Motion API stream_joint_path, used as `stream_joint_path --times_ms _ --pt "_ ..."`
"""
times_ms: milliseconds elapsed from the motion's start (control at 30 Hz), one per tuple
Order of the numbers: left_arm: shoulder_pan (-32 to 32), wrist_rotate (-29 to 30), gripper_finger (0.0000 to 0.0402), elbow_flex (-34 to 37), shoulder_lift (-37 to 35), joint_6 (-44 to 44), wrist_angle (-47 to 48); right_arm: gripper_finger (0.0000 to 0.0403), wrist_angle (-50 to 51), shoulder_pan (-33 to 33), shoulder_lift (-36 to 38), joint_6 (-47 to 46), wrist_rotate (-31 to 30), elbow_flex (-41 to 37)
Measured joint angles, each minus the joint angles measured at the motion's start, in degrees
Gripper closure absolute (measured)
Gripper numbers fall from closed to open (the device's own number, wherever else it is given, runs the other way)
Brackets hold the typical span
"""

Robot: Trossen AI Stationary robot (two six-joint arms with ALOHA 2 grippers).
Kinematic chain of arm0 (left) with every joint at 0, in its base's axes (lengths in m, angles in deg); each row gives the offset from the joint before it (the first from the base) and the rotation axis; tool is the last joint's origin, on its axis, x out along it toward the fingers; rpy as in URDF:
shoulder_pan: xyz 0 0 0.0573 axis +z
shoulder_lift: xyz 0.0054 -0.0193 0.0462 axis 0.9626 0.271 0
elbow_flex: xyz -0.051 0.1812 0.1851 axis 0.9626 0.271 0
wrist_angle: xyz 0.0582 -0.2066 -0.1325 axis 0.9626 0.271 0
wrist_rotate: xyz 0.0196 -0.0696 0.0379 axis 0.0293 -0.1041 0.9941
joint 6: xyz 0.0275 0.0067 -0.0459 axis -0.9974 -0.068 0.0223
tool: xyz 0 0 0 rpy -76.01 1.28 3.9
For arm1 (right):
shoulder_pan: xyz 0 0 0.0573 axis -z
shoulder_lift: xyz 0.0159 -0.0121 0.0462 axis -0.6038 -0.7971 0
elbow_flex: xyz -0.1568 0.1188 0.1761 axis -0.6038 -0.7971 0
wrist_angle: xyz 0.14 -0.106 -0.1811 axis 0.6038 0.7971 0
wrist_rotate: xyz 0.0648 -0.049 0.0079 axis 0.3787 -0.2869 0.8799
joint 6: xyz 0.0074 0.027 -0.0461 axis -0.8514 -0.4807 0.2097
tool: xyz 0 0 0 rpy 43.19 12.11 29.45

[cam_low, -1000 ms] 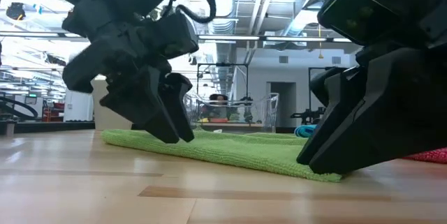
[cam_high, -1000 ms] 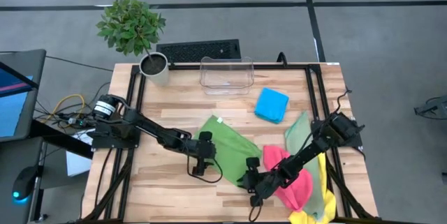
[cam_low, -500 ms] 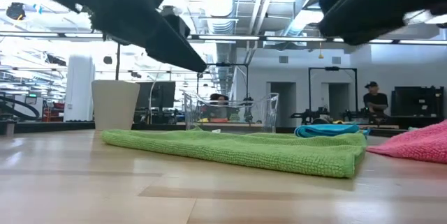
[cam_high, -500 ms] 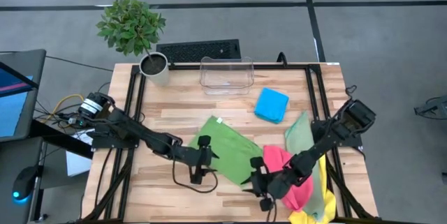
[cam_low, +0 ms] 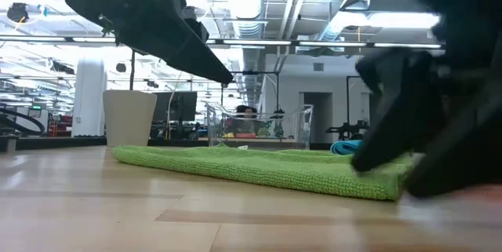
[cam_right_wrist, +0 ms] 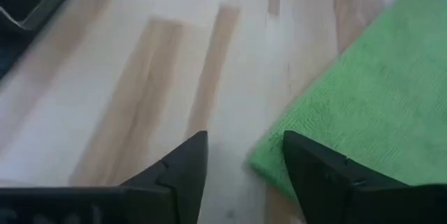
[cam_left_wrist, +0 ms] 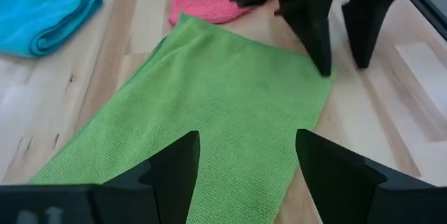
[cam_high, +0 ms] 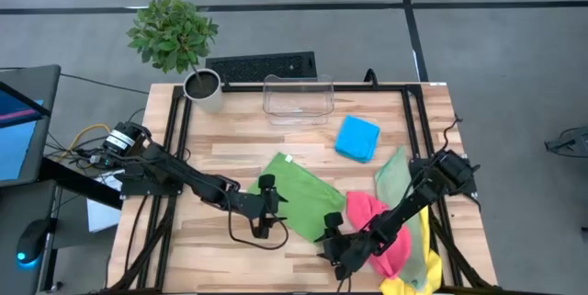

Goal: Fold microfiber towels
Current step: Fold the green microfiber towel

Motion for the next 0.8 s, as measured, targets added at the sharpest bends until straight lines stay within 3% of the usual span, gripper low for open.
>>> stream_joint_path --times_ms 200,567,800 --pt "-0.04 0.11 0.0171 0.00 0.03 2.58 -0.10 0.0224 0.41 -0.13 -0.97 -4.85 -0.47 0.24" --pt "-0.89 -0.99 0.0171 -0.13 9.52 4.04 -6.95 0.0388 3.96 0.00 -0.28 -6.81 -0.86 0.88" --pt "-0.92 -0.90 0.0171 -0.13 9.51 3.71 -5.56 0.0376 16.67 1.94 2.83 -0.16 0.03 7.56"
